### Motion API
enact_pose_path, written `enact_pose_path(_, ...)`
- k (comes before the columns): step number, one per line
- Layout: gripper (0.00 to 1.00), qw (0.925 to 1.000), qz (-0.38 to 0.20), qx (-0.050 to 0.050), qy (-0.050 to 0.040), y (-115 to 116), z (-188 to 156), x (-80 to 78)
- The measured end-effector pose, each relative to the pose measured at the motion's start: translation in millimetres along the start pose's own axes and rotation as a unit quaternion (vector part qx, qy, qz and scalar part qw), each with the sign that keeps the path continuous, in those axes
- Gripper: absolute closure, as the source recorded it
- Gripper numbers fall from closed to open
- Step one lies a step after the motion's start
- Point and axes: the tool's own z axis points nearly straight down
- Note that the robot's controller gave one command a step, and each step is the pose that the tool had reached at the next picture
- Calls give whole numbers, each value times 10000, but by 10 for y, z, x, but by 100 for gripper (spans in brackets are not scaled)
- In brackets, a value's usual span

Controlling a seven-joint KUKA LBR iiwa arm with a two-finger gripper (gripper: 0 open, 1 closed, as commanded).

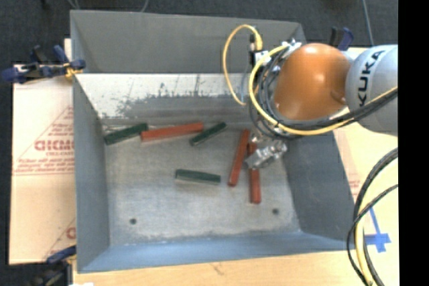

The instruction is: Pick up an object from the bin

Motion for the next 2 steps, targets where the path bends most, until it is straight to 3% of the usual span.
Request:
enact_pose_path(1, 0, 10000, 4, -2, 0, 0, 0, 0)
enact_pose_path(2, 0, 9862, -1657, -13, 8, -221, 74, -88)
